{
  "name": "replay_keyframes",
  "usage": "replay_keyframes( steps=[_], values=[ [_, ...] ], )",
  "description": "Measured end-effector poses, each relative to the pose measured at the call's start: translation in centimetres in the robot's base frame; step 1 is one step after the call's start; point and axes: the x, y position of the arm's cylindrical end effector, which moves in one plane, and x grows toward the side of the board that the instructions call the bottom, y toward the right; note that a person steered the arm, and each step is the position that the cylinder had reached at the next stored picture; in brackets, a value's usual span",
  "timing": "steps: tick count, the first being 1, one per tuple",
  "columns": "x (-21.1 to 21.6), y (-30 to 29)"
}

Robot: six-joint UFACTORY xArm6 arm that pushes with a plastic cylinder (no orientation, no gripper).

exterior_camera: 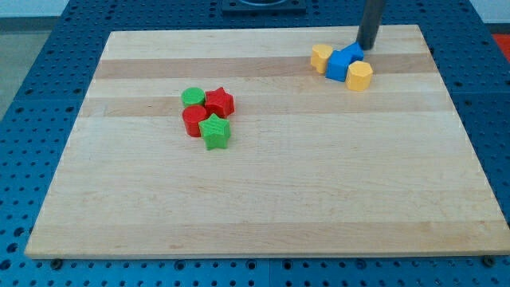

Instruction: Push the red circle into the yellow heart

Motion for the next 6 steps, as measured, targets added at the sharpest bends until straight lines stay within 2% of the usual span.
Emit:
replay_keyframes(
  steps=[1, 2, 6],
  values=[
    [-3.2, -1.3],
    [-3.1, -4.6],
    [4.2, -24.5]
  ],
)
